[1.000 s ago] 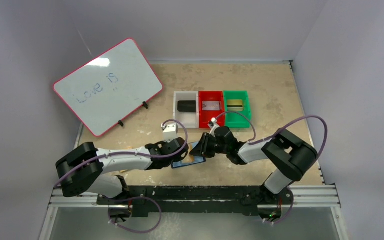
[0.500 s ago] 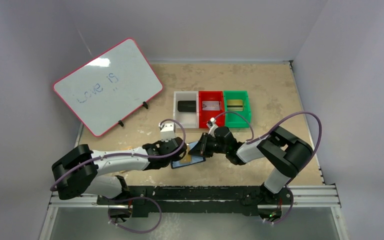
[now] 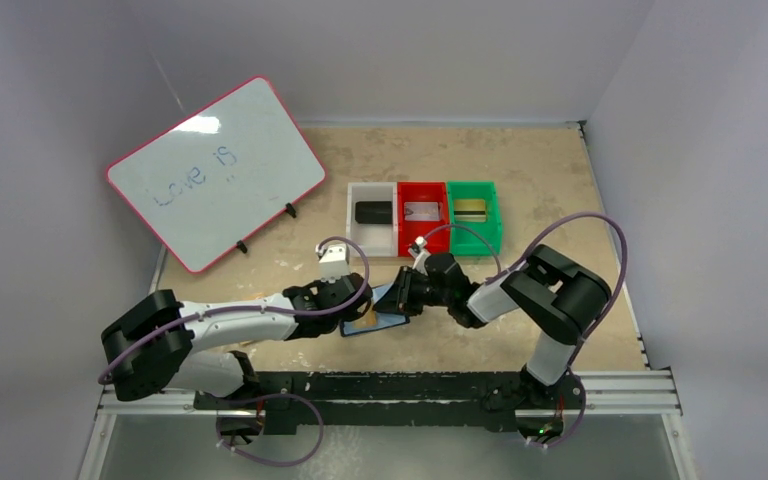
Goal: Take the credit cards out of the card holder
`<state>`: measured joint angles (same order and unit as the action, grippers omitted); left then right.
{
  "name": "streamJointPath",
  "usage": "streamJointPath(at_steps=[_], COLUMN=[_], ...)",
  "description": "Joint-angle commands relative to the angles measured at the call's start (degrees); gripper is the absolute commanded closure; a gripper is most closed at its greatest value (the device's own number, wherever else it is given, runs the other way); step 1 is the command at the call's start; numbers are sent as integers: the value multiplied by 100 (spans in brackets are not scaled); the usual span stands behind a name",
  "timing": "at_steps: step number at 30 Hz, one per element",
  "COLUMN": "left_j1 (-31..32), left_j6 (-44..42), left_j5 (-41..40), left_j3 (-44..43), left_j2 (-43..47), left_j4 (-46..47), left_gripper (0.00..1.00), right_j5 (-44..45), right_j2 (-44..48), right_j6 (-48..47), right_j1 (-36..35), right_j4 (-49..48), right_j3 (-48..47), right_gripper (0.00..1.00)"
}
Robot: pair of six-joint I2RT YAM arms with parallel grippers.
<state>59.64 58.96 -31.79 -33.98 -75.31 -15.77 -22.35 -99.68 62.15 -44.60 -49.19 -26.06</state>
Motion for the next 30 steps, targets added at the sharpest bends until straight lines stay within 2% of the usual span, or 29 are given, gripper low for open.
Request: streamJointPath(at_steps=[1, 9, 20, 30], left_j1=[-23, -26, -40, -40], left_j6=[-11, -4, 67, 229], left_j5=[-77, -61, -238, 513], left_j3=[-15, 46, 88, 547], left_j2=[227, 166, 550, 651], left_j4=[20, 50, -242, 198], left_gripper=[90, 90, 88, 87], right_j5=[-270, -352, -11, -257], right_j2=[-144, -251, -240, -522], right_j6=[-45, -158, -348, -408], right_j1=[12, 8, -23, -160], right_j4=[-368, -373, 524, 525], right_j3=[-237, -519, -775, -1024], right_gripper=[78, 79, 77, 77])
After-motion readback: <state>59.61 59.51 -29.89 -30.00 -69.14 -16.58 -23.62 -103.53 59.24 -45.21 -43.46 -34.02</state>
